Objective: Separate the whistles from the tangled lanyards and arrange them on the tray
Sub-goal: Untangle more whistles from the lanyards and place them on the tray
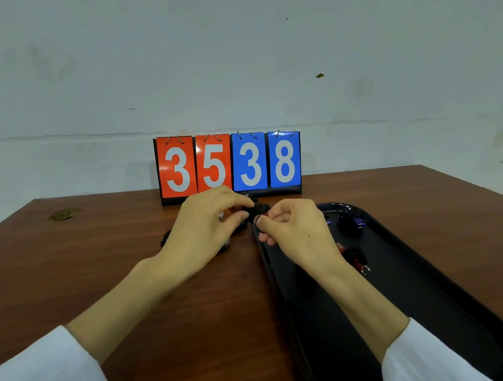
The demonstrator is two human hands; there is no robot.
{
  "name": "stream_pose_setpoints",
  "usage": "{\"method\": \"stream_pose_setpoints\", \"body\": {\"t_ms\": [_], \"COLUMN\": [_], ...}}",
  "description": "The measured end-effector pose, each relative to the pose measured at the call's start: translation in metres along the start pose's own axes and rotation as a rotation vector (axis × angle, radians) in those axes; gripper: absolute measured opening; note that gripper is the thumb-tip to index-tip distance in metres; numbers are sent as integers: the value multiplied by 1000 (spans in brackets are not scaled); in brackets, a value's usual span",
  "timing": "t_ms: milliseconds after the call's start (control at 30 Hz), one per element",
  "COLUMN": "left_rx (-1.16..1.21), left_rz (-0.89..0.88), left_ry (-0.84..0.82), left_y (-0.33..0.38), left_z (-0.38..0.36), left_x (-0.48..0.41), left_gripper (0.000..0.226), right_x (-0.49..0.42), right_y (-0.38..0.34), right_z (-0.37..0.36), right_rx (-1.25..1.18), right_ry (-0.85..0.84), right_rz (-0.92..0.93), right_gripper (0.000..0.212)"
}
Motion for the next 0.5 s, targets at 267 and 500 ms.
{"method": "stream_pose_setpoints", "body": {"t_ms": [267, 500], "left_rx": [130, 7], "left_rz": [151, -1], "left_ry": [-102, -117], "left_y": [-7, 0], "left_z": [-8, -6], "left_x": [-4, -3], "left_gripper": [16, 14], "right_x": [1, 0], "right_y": [-6, -2], "right_z": [-1, -1], "right_rx": [176, 143], "right_ry": [-28, -30], "right_rz": [55, 26], "right_gripper": [10, 10]}}
Point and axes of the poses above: each hand's wrist, its own x-axis away from the middle knuckle, its own z-axis out of the back of the hand, y = z × x, the point moved 10 cm from there along -x, towards the middle knuckle, and after that the axes turned 13 degrees about z, right-handed, at the moved point
